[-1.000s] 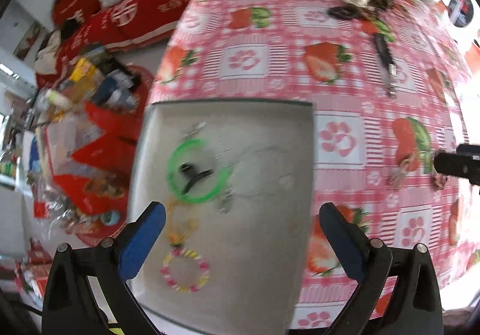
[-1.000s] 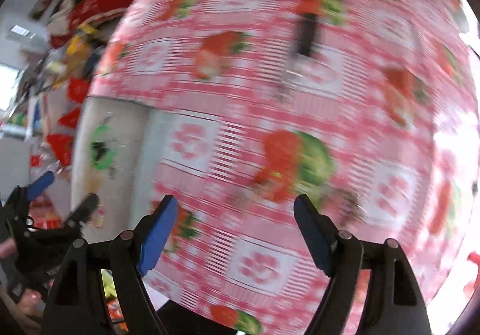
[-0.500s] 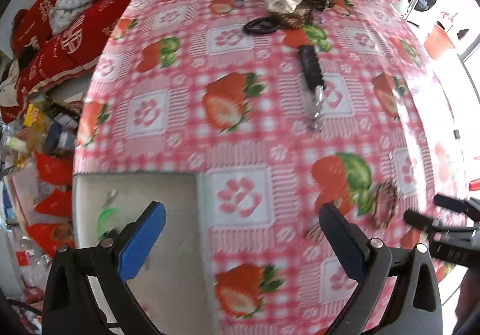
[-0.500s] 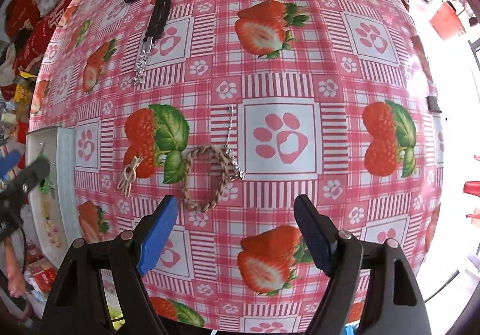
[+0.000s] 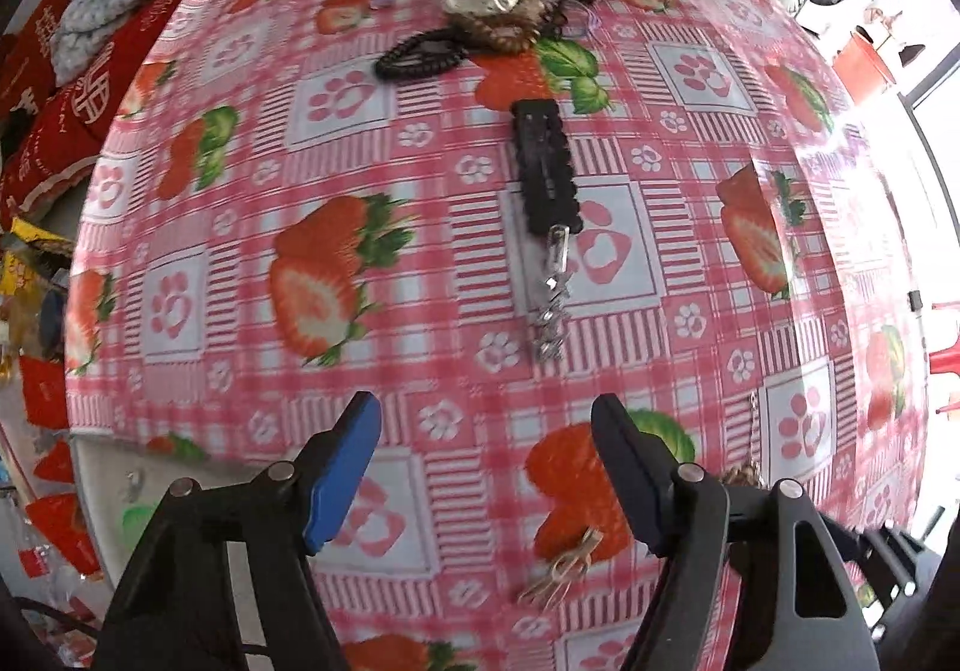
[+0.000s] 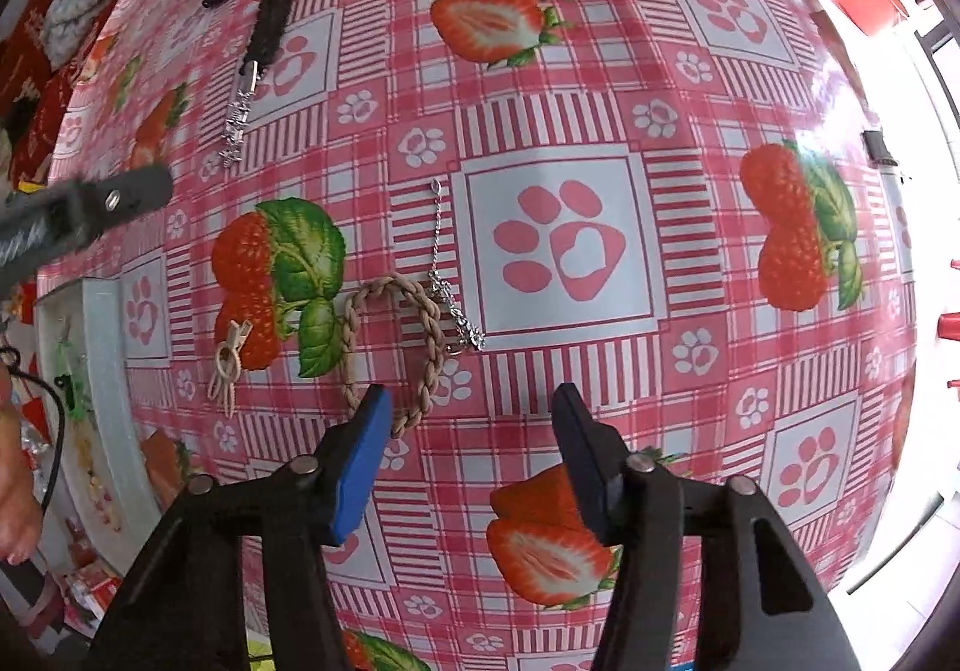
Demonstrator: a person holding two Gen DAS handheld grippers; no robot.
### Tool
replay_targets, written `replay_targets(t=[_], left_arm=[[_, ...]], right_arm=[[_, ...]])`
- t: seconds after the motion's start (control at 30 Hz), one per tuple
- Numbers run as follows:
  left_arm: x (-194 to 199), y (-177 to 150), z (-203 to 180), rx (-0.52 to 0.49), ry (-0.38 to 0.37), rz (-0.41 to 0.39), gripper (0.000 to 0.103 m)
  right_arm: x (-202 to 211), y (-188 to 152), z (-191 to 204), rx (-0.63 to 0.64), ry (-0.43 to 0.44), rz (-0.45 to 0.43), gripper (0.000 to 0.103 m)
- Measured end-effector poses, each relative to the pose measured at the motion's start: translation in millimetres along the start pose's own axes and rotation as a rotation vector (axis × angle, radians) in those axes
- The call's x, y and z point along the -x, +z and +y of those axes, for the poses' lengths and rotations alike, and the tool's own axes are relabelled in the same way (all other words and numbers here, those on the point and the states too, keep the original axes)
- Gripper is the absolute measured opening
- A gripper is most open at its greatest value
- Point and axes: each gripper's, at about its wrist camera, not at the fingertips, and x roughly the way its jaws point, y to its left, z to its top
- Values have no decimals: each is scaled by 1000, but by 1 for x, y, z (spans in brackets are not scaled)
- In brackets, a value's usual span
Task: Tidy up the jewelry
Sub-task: 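Grasp the tan braided rope bracelet with the right tool while the left tool grasps the silver star charm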
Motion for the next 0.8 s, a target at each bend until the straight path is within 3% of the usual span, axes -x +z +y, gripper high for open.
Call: replay_targets(t=[0.13,0.23,0.4,0.63,0.77,0.8], left_arm=[[-17,11,-6,-19,-7,19,79],[-29,19,-8,-23,-12,39,64],[-44,29,-11,-19,-19,56,64],[-46,35,-21,-40,-25,33,57],[-45,38,-30,-48,-32,27,34],[-44,38,-31,-48,-33,25,22]], right_arm=[[-2,-4,7,16,-18,-16,57],[-5,-6,19,31,-29,-19,54],[-10,-10,43,105,-120,-43,50],[-9,-17,49,141,-137,-53,26],[-2,-18,37,177,-139,-61,11],[-2,-15,35,180,-134,-60,8]])
